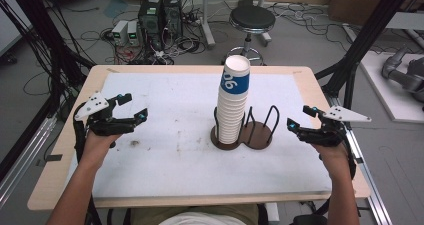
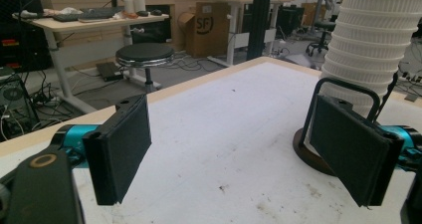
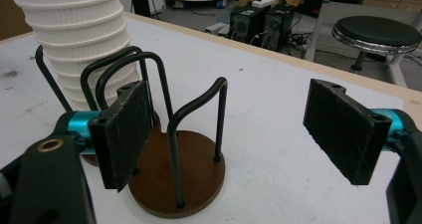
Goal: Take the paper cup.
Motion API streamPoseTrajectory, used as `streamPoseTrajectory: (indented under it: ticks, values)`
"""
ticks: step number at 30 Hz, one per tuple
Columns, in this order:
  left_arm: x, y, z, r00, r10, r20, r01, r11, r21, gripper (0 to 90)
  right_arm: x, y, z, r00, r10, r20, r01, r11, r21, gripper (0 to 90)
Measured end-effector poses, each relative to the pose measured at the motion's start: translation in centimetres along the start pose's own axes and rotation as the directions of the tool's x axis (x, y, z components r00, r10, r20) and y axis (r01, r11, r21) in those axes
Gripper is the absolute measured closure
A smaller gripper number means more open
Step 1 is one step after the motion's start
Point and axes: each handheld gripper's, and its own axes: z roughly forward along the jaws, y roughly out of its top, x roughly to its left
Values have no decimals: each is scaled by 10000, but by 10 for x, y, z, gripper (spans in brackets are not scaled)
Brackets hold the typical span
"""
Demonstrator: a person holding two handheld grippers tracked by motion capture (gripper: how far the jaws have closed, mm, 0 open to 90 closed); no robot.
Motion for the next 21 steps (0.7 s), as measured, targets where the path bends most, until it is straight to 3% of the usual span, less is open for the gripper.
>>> streamPoseTrajectory:
  ticks: [8,14,21]
  values:
    - [-2,0,3,9999,51,-96,-50,9999,124,167,-2,0,0,10000,49,-37,-49,10000,-13,196]
    - [-5,-1,5,10000,-20,94,18,9997,248,170,0,1,-5,9997,227,-67,-228,9996,-193,196]
    - [-10,-2,7,9995,-15,312,4,9994,347,170,12,14,-4,9991,117,-411,-136,9988,-479,196]
